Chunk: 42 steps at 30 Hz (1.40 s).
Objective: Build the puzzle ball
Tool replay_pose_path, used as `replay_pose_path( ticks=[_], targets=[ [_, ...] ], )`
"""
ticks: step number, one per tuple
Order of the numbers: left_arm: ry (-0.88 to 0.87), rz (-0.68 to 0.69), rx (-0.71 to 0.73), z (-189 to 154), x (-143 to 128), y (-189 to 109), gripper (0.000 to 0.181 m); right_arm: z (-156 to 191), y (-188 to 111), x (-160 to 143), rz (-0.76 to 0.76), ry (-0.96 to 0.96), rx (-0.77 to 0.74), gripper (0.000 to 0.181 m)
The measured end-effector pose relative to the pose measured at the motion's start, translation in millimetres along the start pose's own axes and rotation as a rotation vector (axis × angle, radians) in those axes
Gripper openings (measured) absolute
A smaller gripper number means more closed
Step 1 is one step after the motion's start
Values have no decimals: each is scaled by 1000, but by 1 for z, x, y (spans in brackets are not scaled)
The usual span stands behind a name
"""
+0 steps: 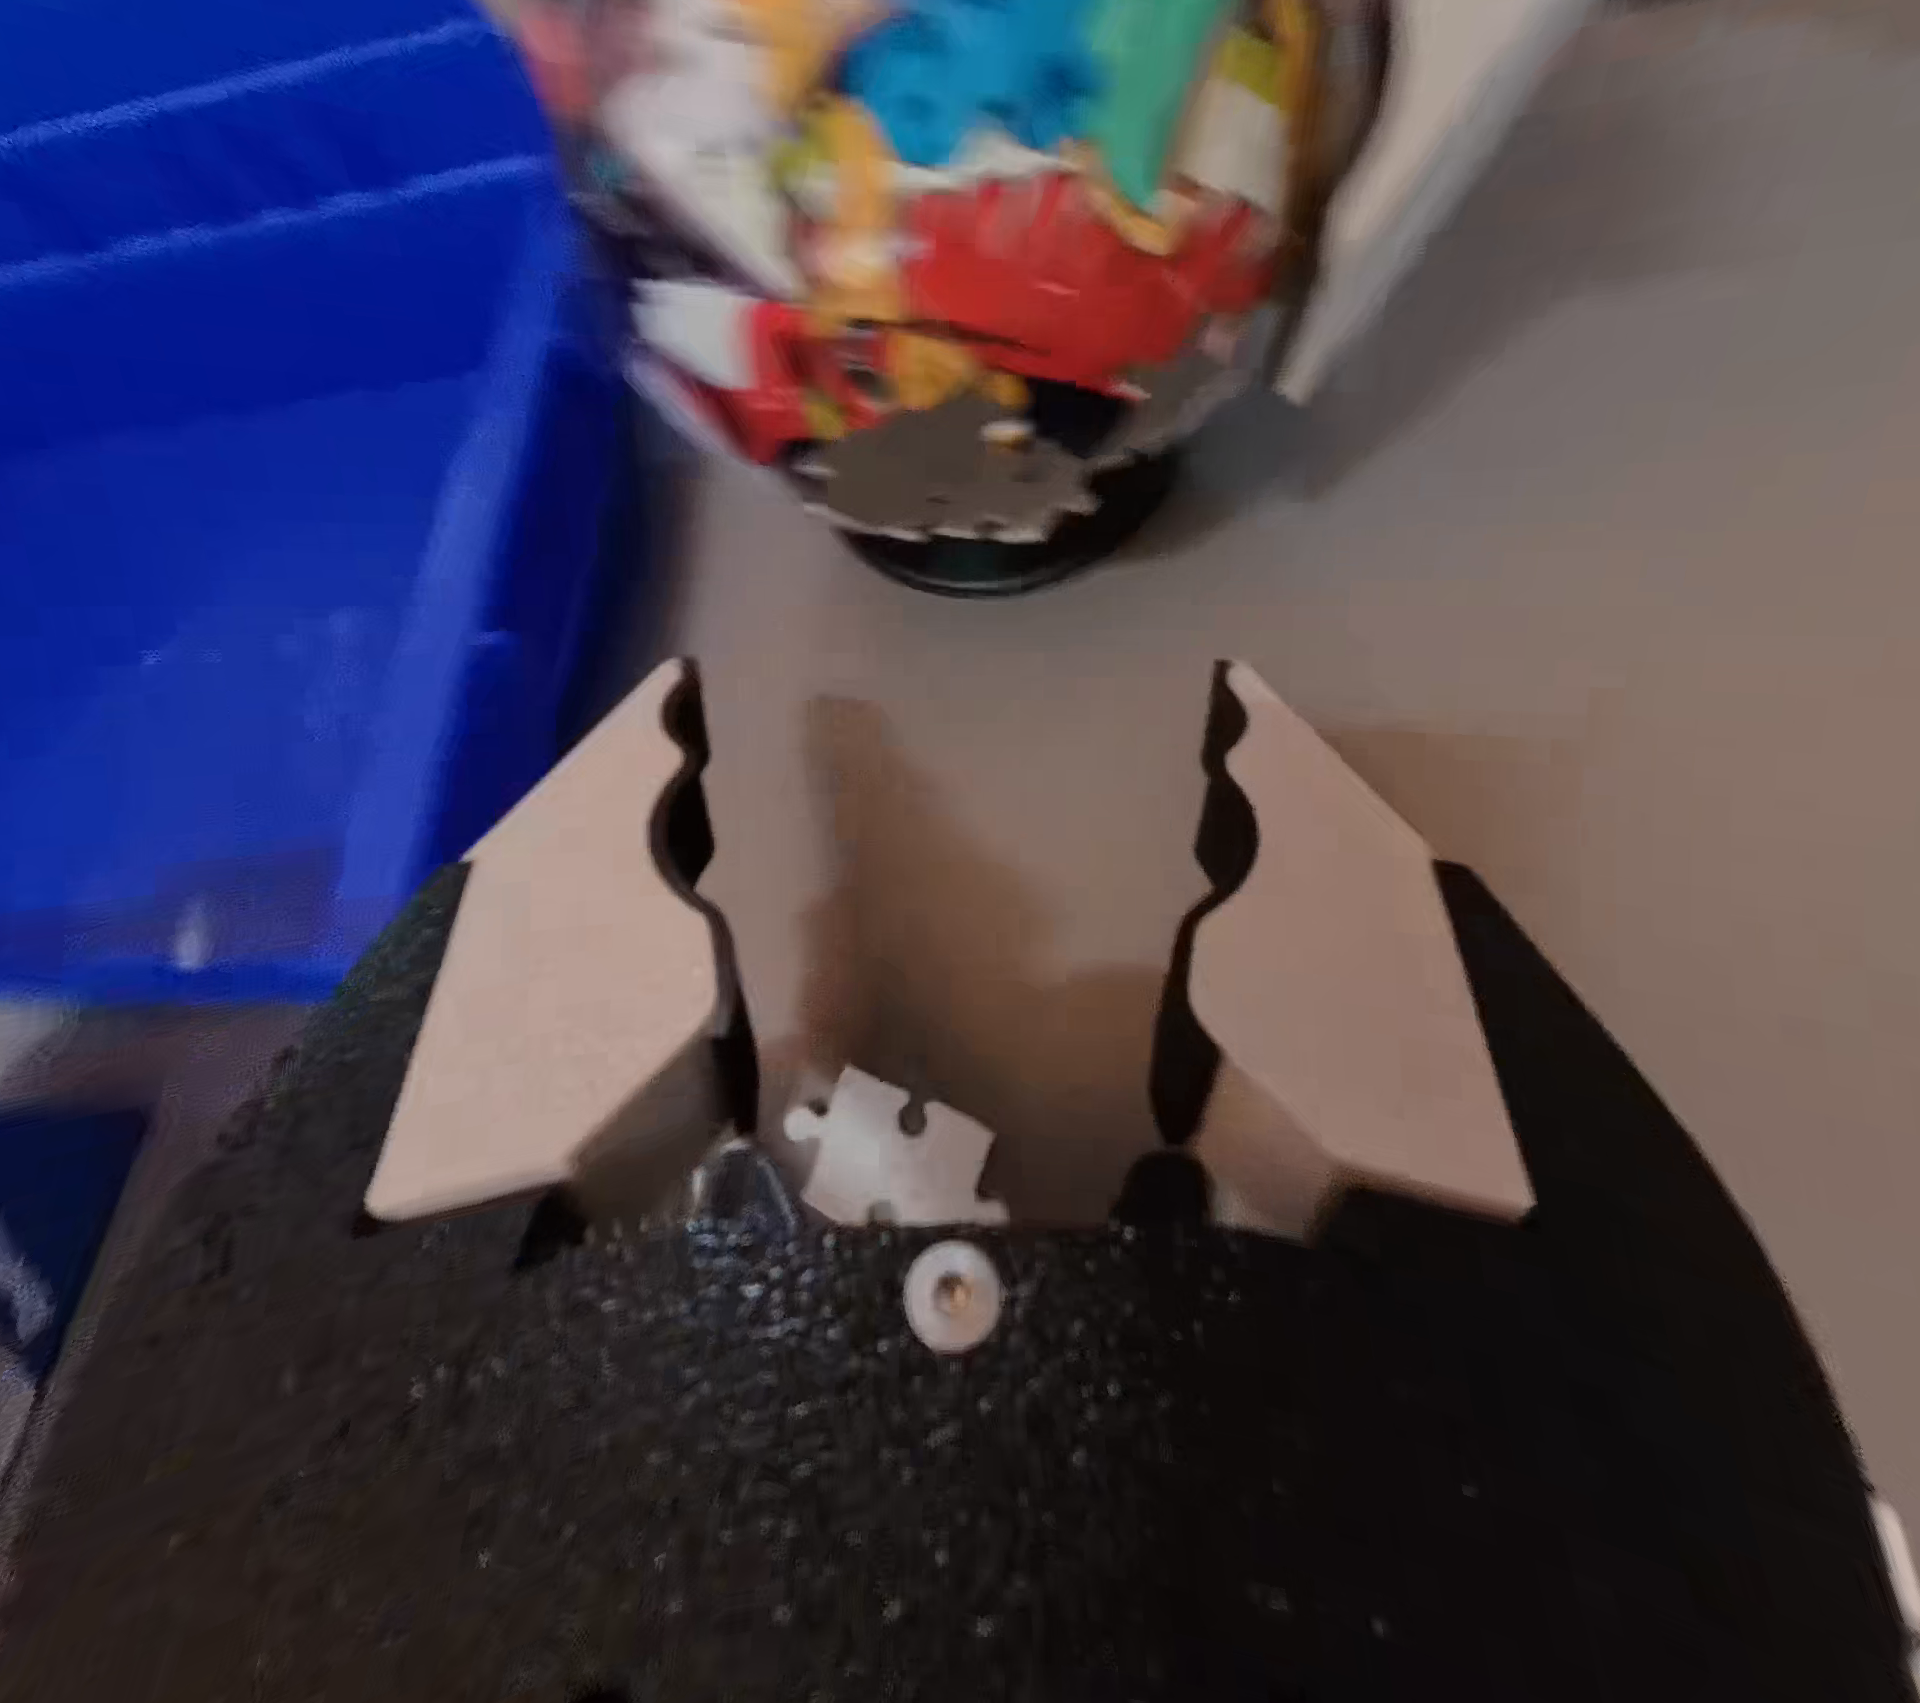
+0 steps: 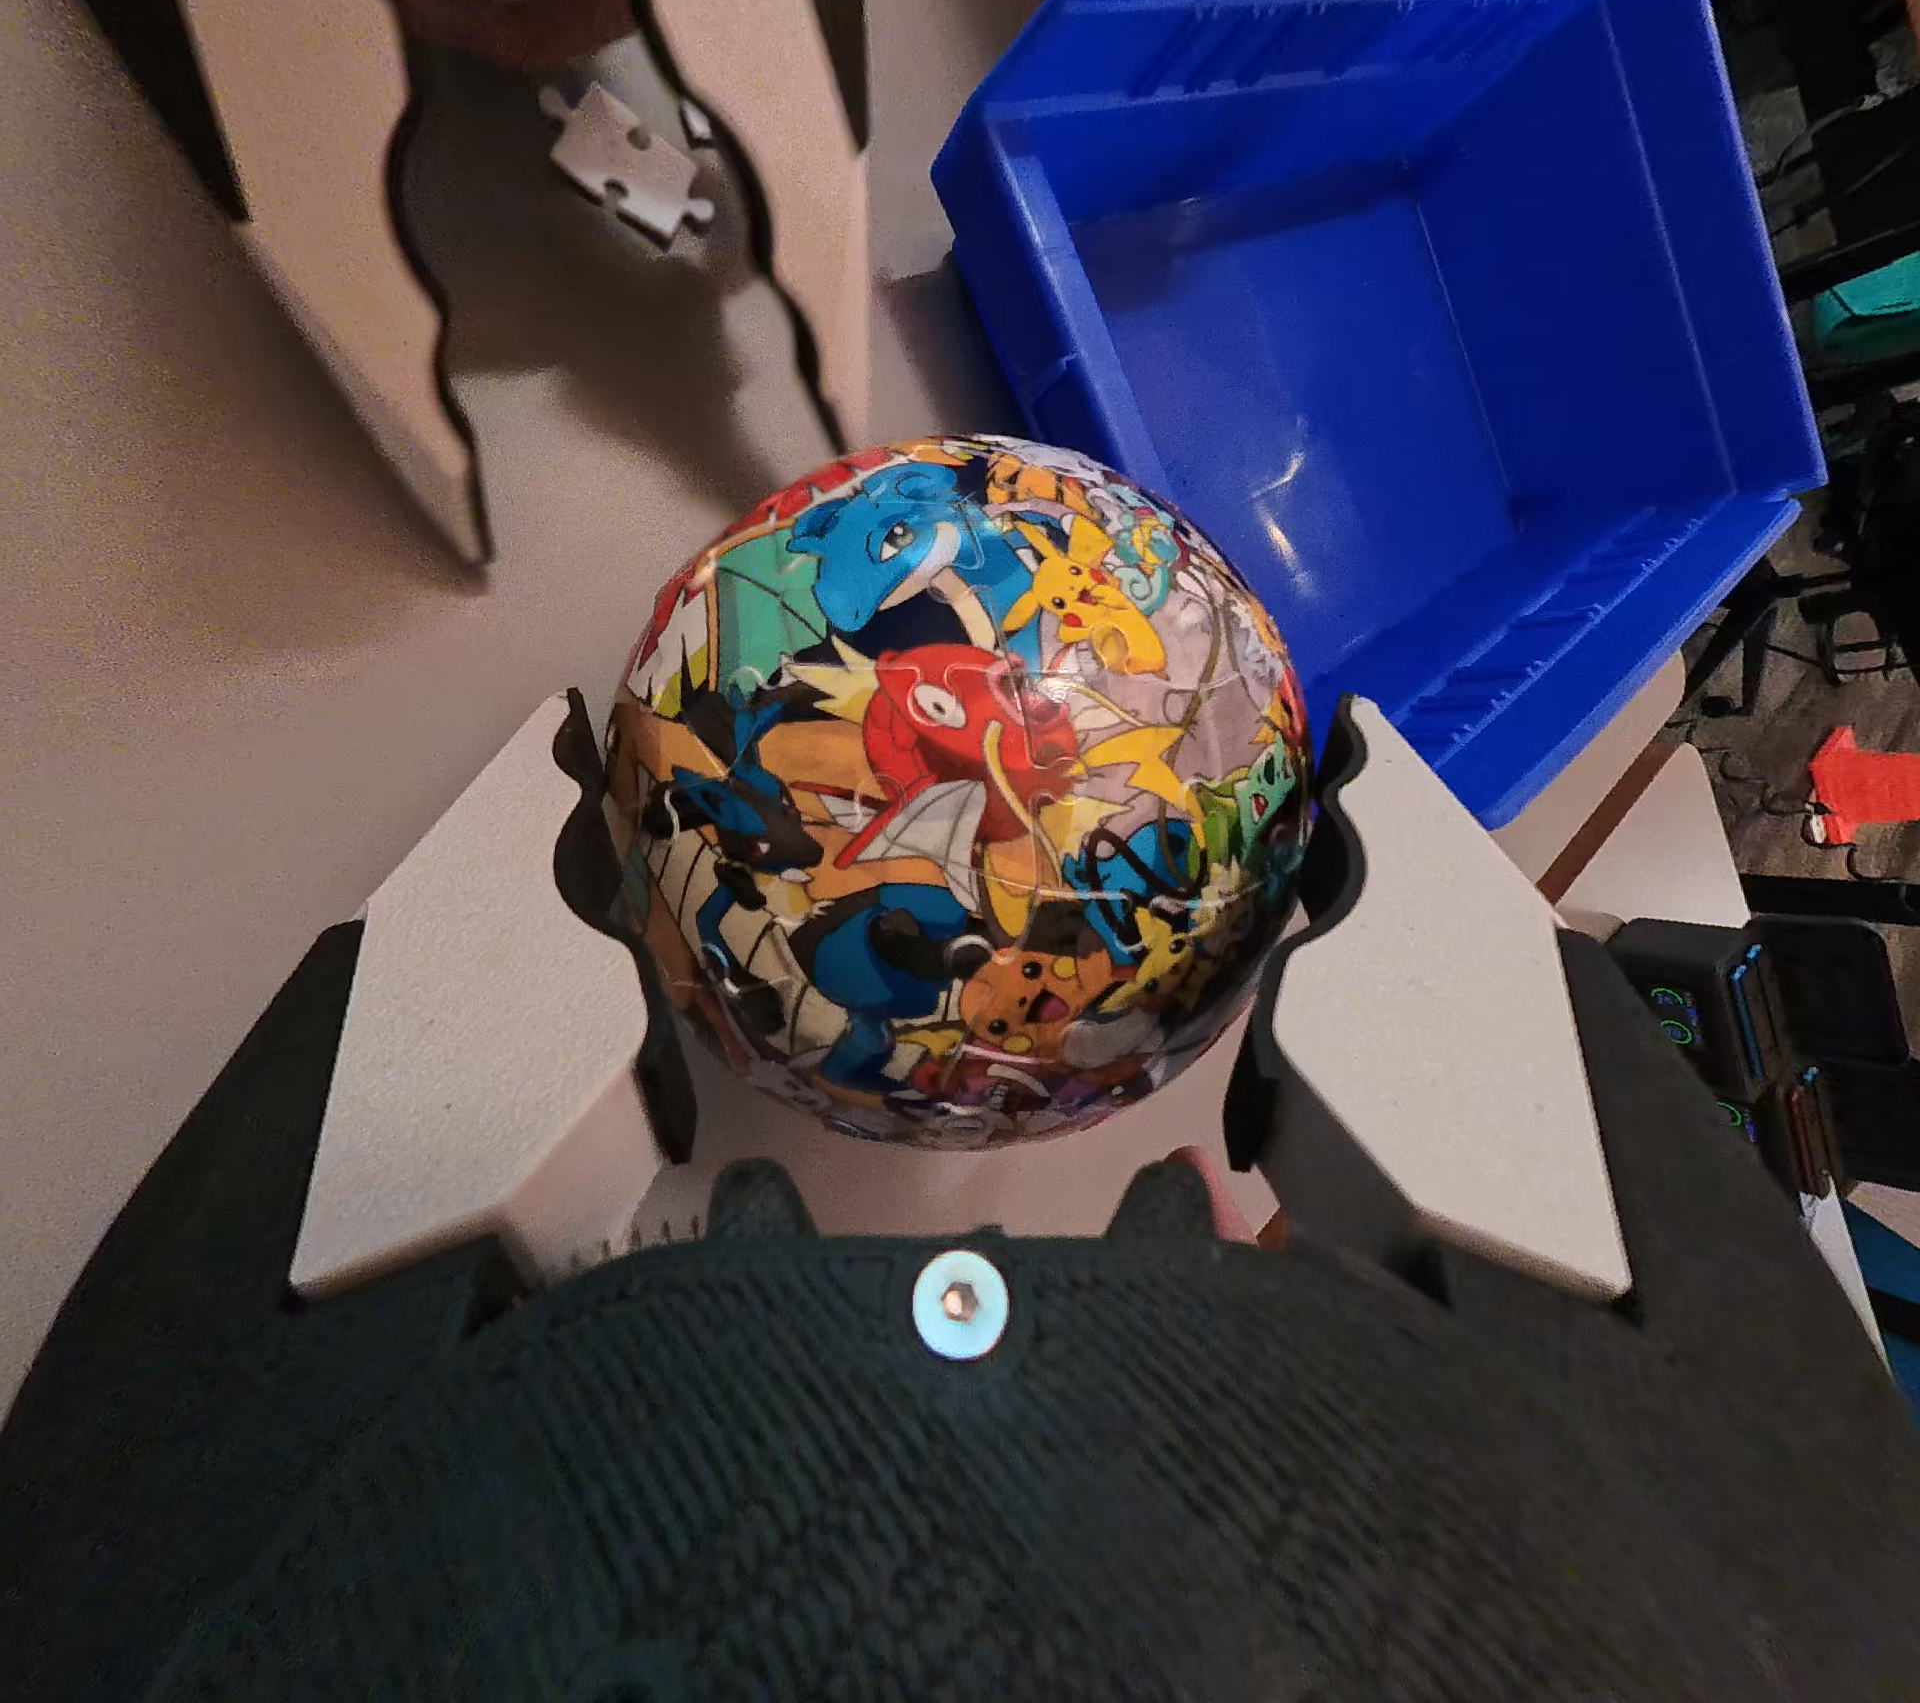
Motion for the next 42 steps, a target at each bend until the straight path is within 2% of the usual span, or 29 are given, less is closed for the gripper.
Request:
replay_pose_path(
  ticks=[2, 4, 6, 10, 13, 19, 21, 23, 26, 33, 38, 42],
  targets=[
    [-113, -57, 119, 19, 2, -6, 98, 0, 0, 0, -1, -1, 3, 133],
    [-151, -40, 117, 25, 1, -1, 96, -1, 1, 0, 0, 0, 6, 133],
    [-166, -26, 117, 26, 3, 6, 101, -1, 1, 0, 4, 0, 7, 133],
    [-165, -85, 151, 23, 16, 13, 110, -1, 1, 0, -2, 10, 8, 133],
    [-157, -53, 209, 26, 17, 18, 103, -2, 1, -1, -15, 34, 13, 133],
    [-107, -34, 266, 27, 20, 21, 101, -3, 2, -1, -20, 44, 9, 133],
    [-49, -39, 327, 30, 21, 19, 115, -3, 2, -1, -27, 48, 9, 133],
    [10, -25, 359, 31, 21, 18, 117, -3, 2, -1, -32, 49, 12, 133],
    [53, -8, 359, 32, 20, 19, 118, -3, 2, -1, -34, 49, 15, 133],
    [-43, -28, 350, 35, 21, 20, 117, -3, 2, -1, -40, 53, 15, 133],
    [2, 4, 424, 39, 23, 24, 117, -3, 2, -1, -40, 59, 12, 134],
    [62, -12, 429, 38, 28, 28, 117, -3, 2, -1, -34, 58, 15, 134]
  ],
)
Point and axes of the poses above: each gripper's, where its closed fingertips meet, y out along the fingers, x out of its top, z = x × y across the jaws, the point moved 5 cm from there along -y, back along the fingers, and after that the axes turned 12 degrees about -x, right-handed, at the moved point
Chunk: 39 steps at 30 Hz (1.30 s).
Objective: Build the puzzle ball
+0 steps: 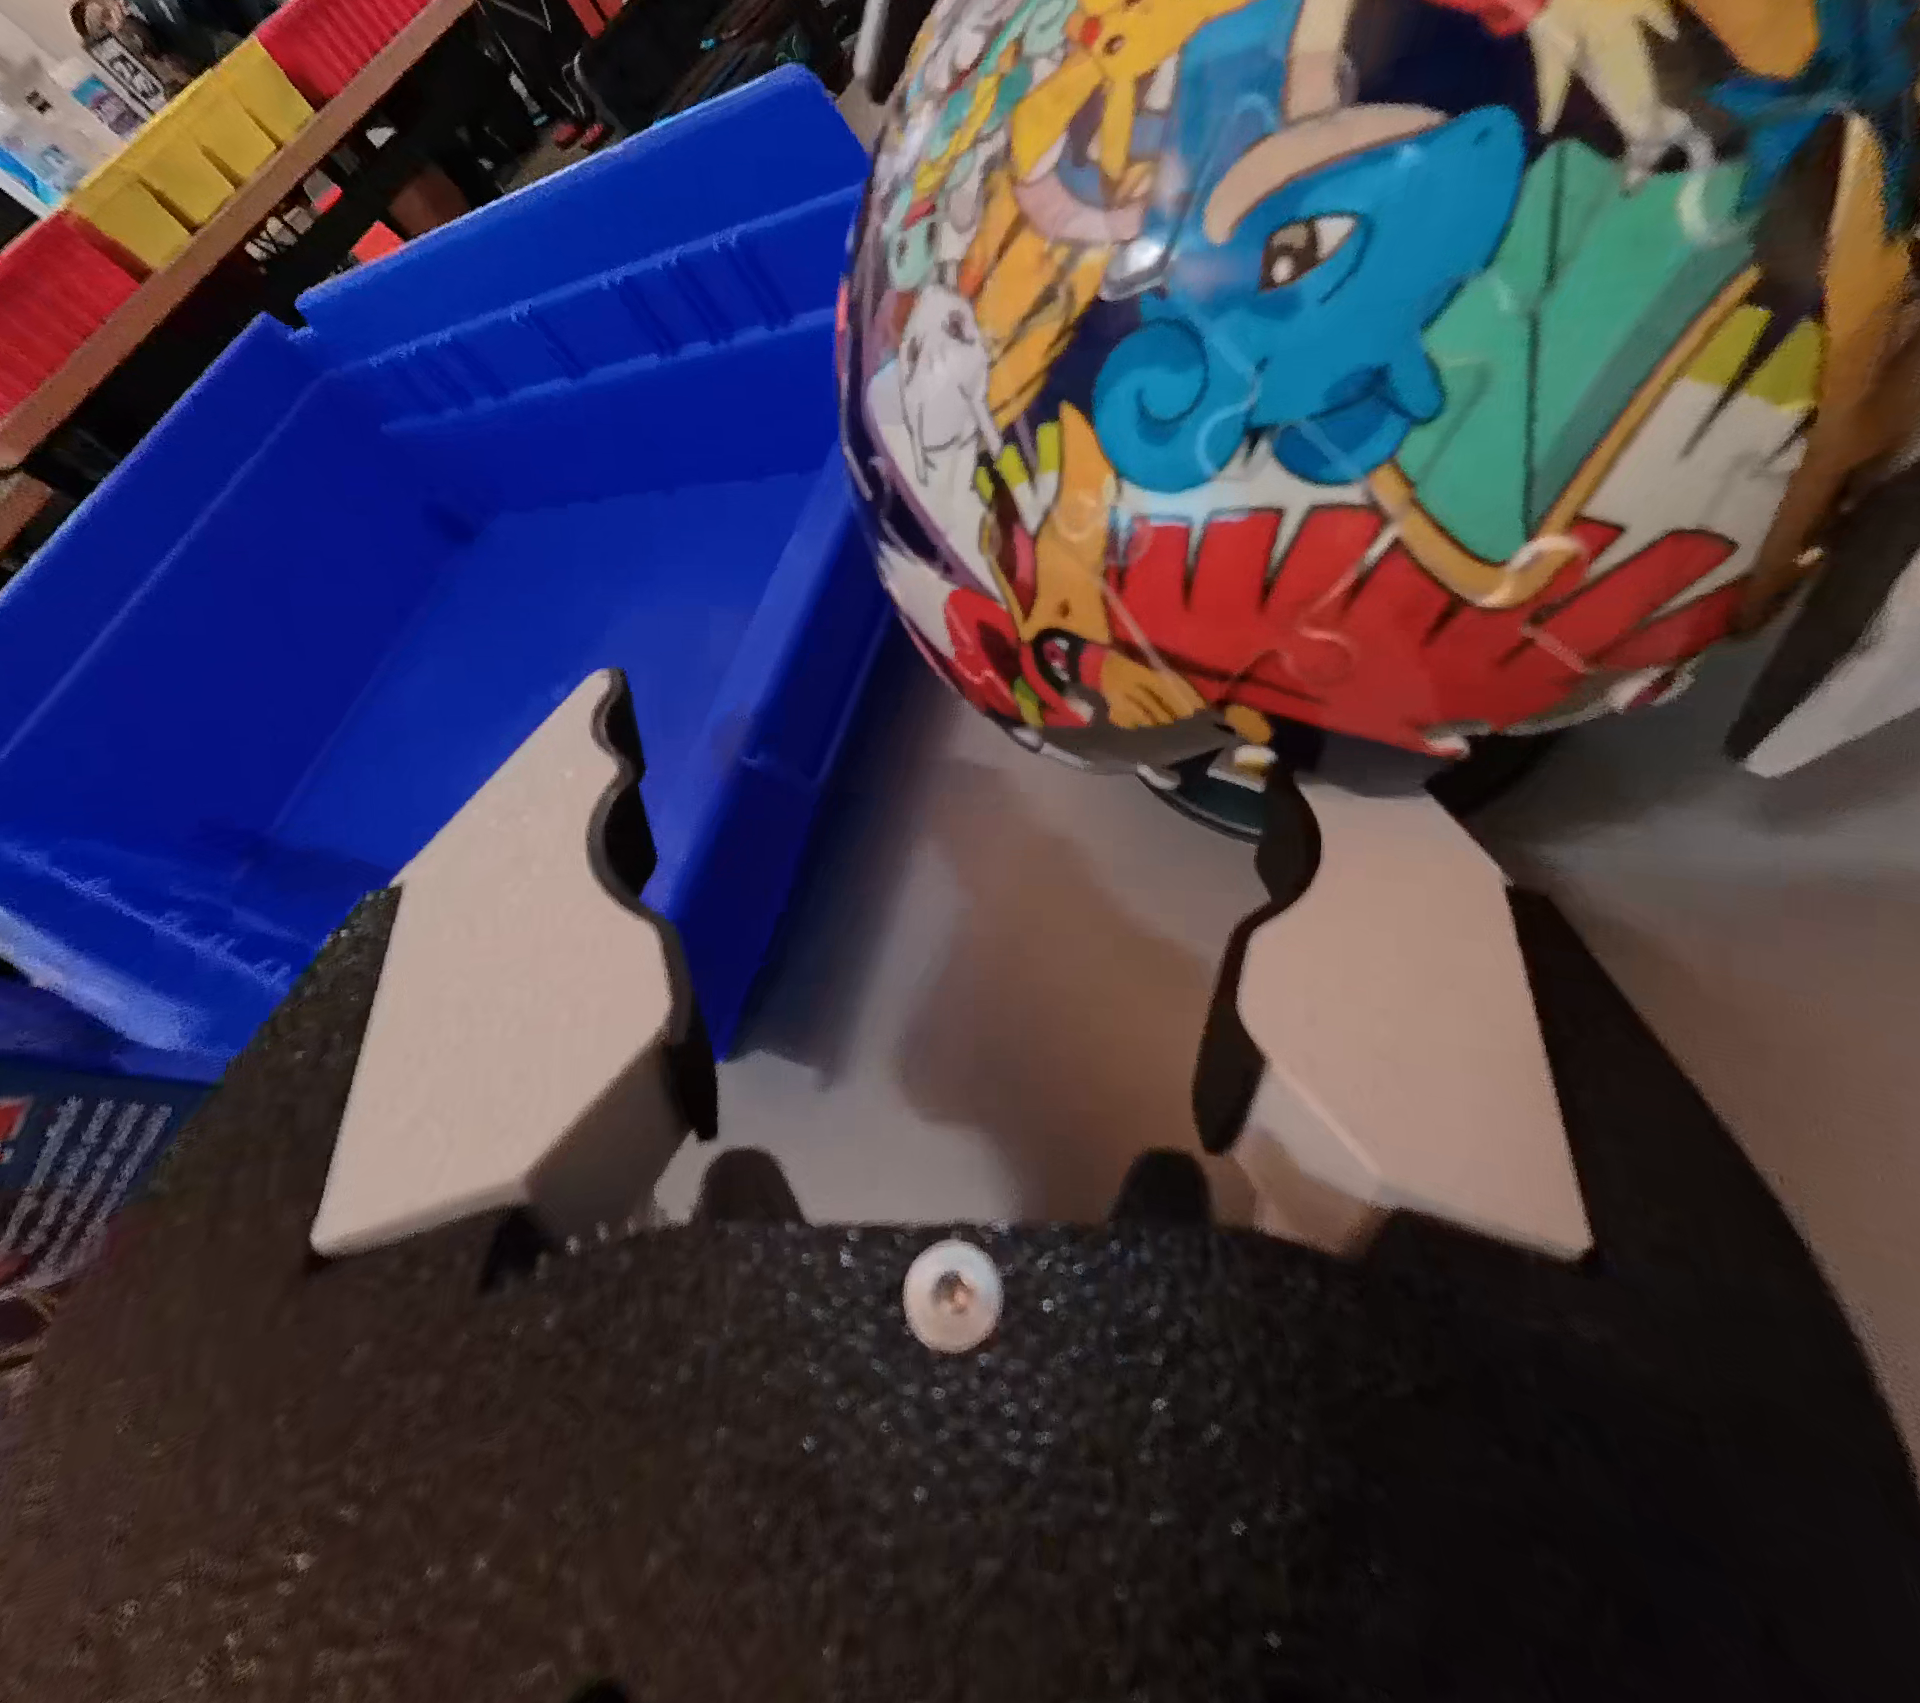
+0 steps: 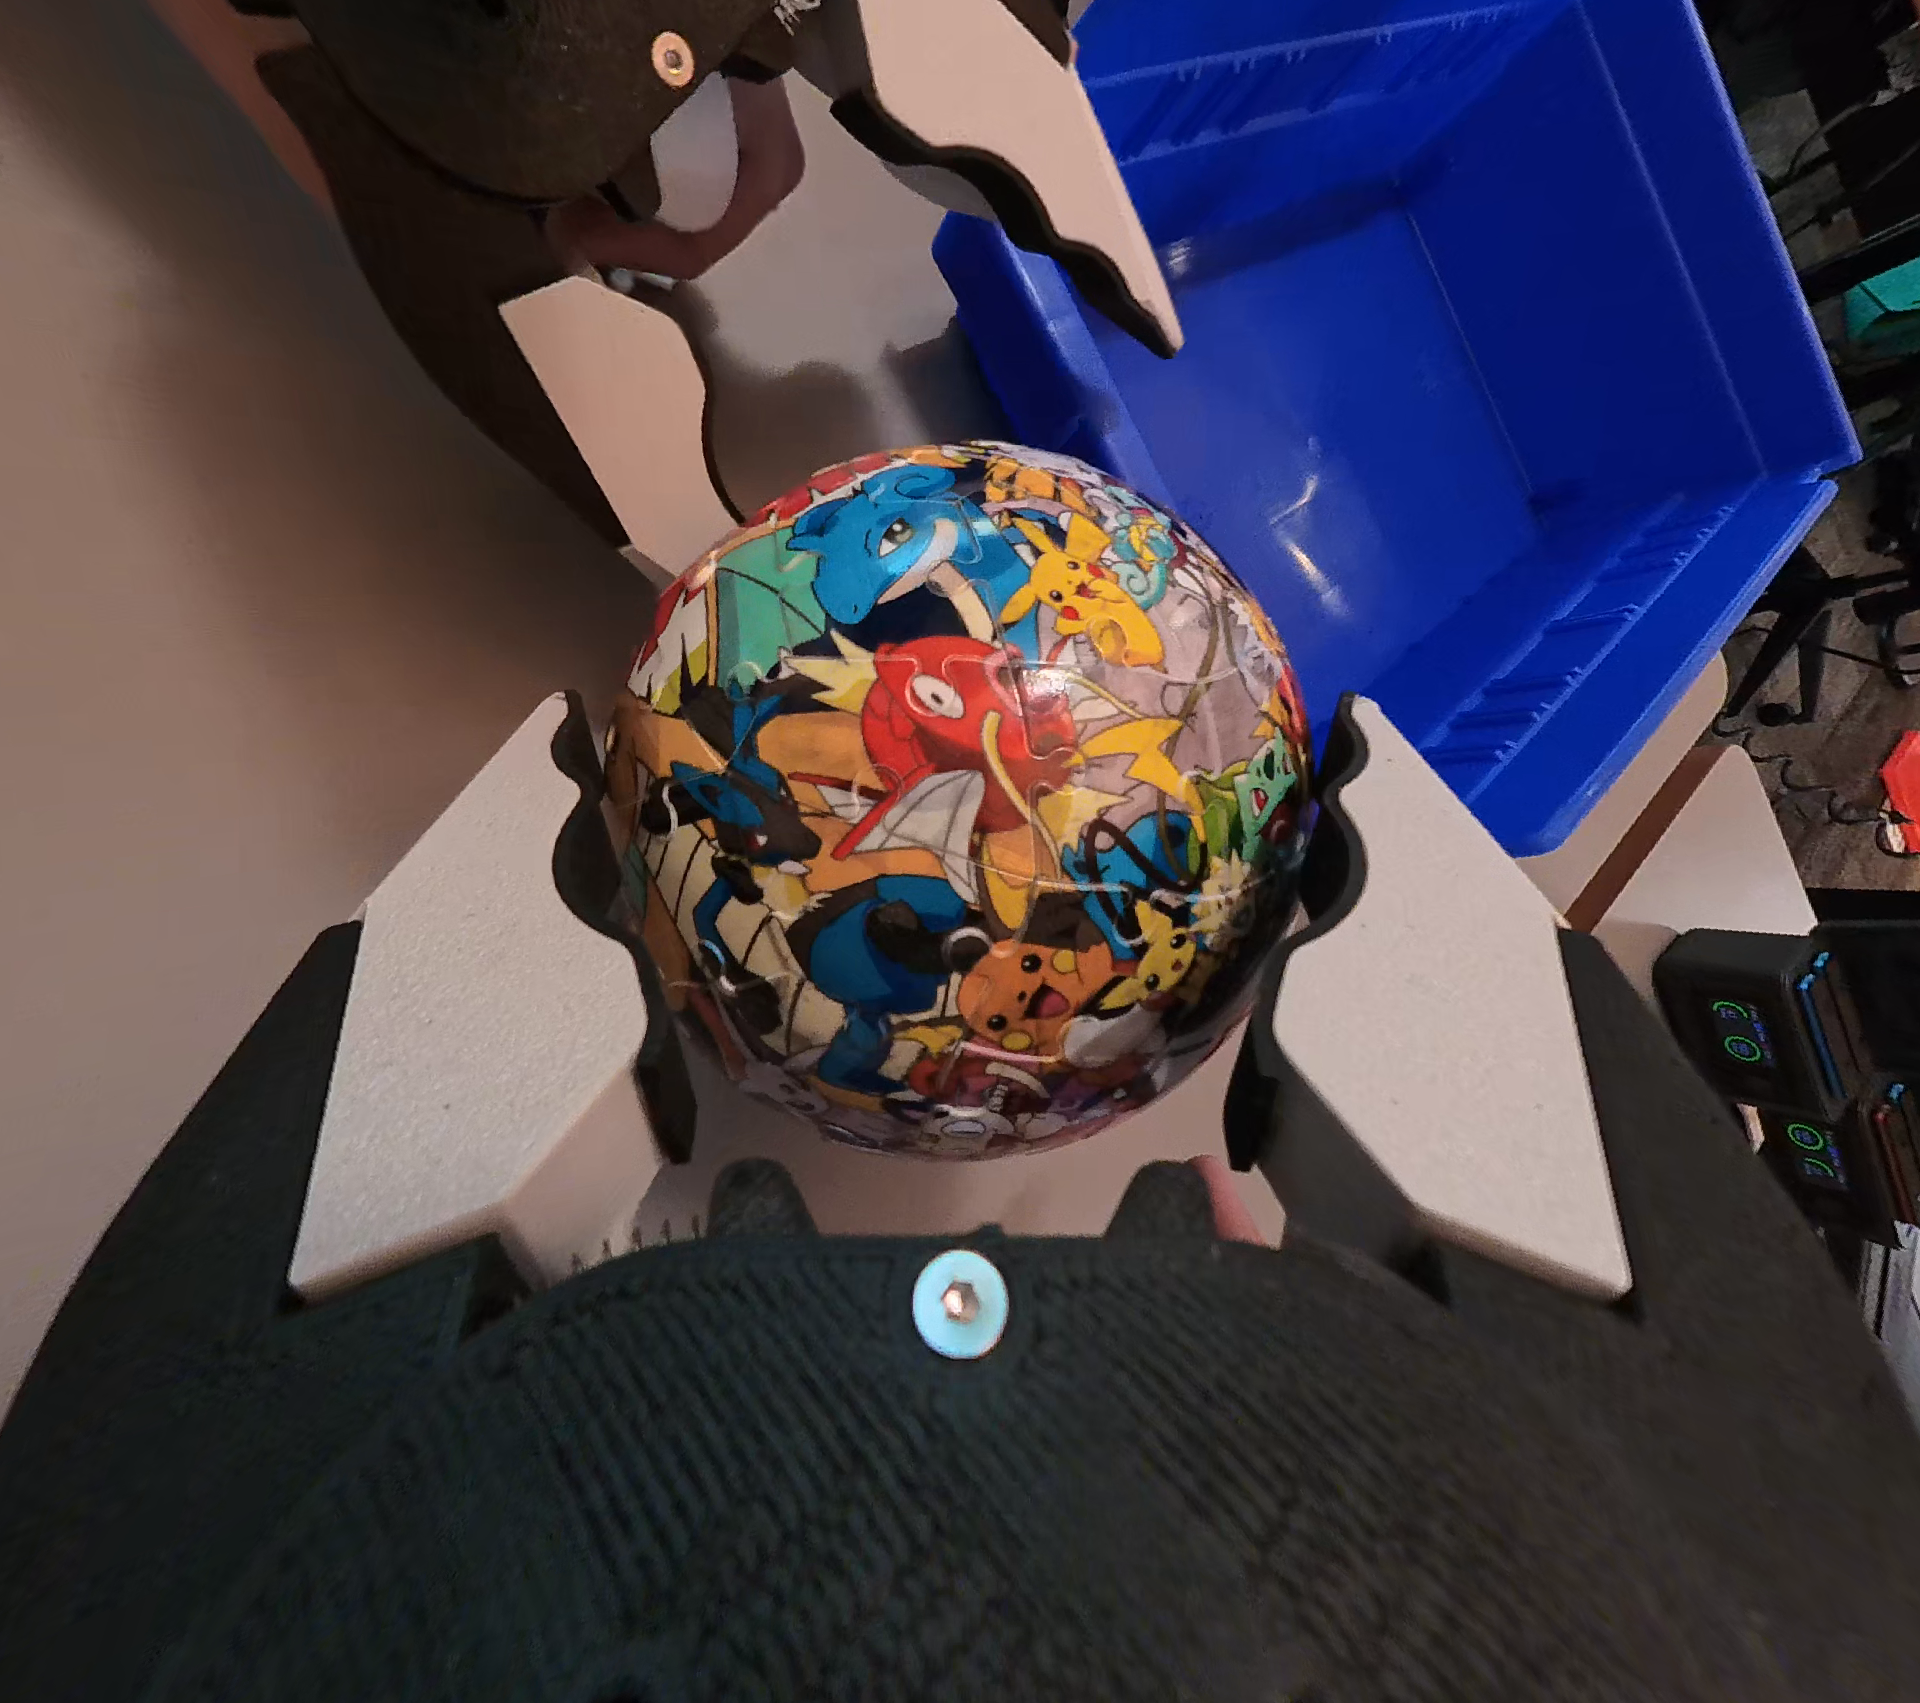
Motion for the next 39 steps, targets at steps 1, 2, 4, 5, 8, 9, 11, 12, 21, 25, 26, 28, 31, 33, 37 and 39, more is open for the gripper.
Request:
replay_pose_path(
  ticks=[1, 2, 4, 5, 8, 9, 11, 12, 21, 25, 26, 28, 31, 33, 37, 39],
  targets=[
    [15, 2, -3, -1, 0, 1, 118, 0, 0, 0, 1, 1, 1, 134],
    [26, 2, -3, -1, 1, 2, 119, 0, 0, 0, 0, 0, 1, 133],
    [49, 11, -35, -5, 0, 4, 119, 0, 0, 0, -1, 2, 3, 133],
    [55, 24, -46, -6, -1, 5, 116, 0, 0, 0, -2, 3, 3, 134],
    [42, 43, -81, -6, -3, 6, 103, 0, 0, 0, -4, 4, 4, 134],
    [38, 47, -89, -5, -3, 5, 103, 0, 0, 0, -4, 3, 3, 134],
    [35, 53, -99, -2, -3, 5, 105, 0, 0, 0, -4, 3, 3, 134],
    [29, 57, -107, -1, -4, 5, 105, 0, 0, 0, -5, 3, 3, 134],
    [59, 57, -199, -5, -2, 12, 96, 0, 0, 0, -11, 7, 4, 133],
    [69, 62, -314, -9, -3, 13, 86, 0, 0, 0, -13, 8, 9, 134],
    [83, 63, -291, -6, -2, 13, 83, 0, 0, 0, -14, 7, 10, 134],
    [92, 73, -315, -5, -1, 14, 81, 0, 0, 0, -15, 7, 10, 134],
    [103, 52, -334, -5, 1, 10, 92, 0, 0, 0, -18, 10, 10, 134],
    [86, 28, -348, -6, 2, 3, 93, -1, 1, 0, -17, 11, 10, 134],
    [22, 71, -366, -2, -11, -12, 94, -1, 1, 0, -19, 13, 12, 134],
    [-4, 109, -386, -4, -20, -21, 97, -1, 1, -1, -21, 15, 13, 134]
  ],
)
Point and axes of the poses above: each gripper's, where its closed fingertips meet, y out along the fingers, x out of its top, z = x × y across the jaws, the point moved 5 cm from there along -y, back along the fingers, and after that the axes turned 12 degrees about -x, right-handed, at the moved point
